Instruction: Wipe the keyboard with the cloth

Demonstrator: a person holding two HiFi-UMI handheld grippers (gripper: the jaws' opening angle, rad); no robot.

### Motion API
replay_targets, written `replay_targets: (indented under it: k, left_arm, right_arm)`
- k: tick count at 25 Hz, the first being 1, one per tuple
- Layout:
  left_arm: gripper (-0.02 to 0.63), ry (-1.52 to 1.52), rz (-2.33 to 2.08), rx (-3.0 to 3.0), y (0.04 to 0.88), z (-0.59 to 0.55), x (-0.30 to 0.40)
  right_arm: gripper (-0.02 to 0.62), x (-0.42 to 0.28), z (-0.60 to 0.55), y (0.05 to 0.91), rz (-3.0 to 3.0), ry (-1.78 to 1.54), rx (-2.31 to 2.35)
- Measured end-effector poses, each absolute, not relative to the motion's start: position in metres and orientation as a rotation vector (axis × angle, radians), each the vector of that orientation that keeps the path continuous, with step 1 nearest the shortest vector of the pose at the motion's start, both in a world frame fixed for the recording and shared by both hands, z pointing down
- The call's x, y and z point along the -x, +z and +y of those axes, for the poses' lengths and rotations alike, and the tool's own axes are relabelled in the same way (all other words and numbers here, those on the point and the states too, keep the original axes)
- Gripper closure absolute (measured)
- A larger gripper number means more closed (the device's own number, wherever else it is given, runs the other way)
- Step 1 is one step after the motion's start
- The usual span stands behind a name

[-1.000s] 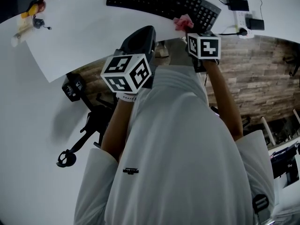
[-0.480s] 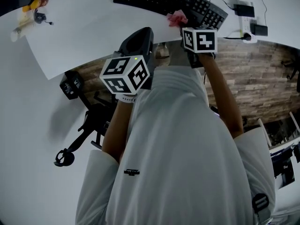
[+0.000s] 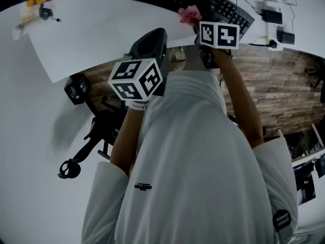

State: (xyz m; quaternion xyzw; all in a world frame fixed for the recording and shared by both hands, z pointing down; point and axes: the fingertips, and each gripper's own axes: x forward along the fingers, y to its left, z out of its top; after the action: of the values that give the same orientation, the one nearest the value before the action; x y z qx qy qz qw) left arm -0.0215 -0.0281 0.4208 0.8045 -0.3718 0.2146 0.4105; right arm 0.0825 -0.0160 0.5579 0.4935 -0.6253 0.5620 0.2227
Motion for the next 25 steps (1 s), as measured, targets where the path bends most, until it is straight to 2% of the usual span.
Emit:
replay_targets:
  k: [25]
  left_arm:
    - [0.592, 0.525, -0.982, -1.967, 0.43, -0.068, 0.08]
  right_arm:
    - [0.563, -0.011, -0.076, 0.56, -1.756, 1.765, -1.306]
